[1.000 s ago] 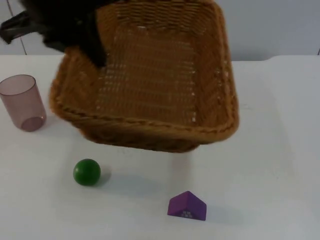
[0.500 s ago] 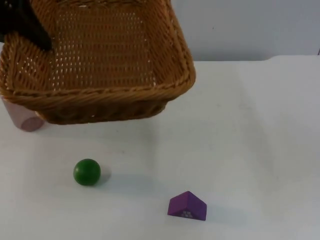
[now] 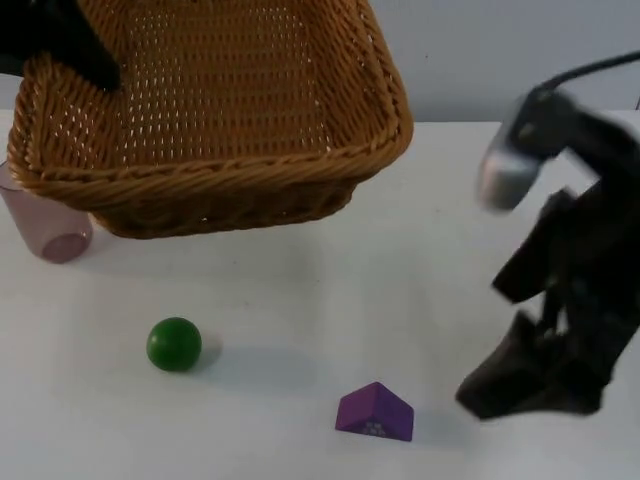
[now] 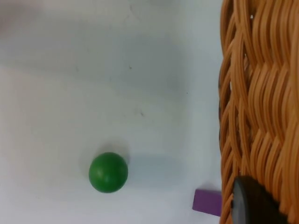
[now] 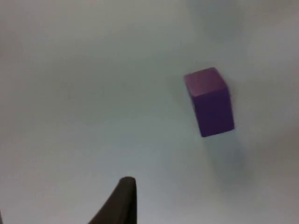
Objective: Pick up the basket with the left hand and place the triangular block into the basket with the right hand.
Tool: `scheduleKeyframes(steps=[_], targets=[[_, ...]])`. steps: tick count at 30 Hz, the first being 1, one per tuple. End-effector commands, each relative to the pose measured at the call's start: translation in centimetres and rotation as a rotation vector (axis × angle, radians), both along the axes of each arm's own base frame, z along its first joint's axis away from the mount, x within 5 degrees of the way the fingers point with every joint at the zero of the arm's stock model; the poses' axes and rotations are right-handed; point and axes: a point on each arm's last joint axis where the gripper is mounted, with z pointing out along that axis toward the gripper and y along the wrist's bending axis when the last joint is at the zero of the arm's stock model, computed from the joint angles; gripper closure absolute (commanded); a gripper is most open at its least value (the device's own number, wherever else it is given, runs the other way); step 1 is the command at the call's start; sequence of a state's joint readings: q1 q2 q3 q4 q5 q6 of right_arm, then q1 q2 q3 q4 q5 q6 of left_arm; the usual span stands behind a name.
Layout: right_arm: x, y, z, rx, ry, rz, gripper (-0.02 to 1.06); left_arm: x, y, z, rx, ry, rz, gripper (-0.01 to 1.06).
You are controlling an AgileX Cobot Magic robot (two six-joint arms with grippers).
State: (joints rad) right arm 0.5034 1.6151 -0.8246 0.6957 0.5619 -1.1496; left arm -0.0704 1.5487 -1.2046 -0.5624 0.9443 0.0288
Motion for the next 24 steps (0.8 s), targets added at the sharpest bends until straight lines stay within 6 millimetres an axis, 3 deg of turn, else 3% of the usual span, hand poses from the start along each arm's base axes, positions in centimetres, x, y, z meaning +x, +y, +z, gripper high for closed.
scheduleKeyframes(steps=[1, 6, 16, 24], targets=[[0.0, 1.3, -1.9, -0.034, -0.023, 0.034, 0.0, -0.1, -0.2, 0.6, -0.028, -0.028, 0.0, 1.05], [1.3, 3.6, -4.5, -0.07, 0.002, 0.111, 0.0, -0.1, -0.5, 0.8, -0.076, -0.027, 0.014, 1.05], [4.9, 6.0, -6.0, -0.08, -0.015, 0.15, 0.0, -0.1, -0.7, 0.9, -0.101, -0.034, -0.001, 1.05], [4.8, 7.4, -7.2, -0.13, -0.035, 0.243, 0.0, -0.1, -0.7, 1.0, -0.103, -0.034, -0.001, 1.05]])
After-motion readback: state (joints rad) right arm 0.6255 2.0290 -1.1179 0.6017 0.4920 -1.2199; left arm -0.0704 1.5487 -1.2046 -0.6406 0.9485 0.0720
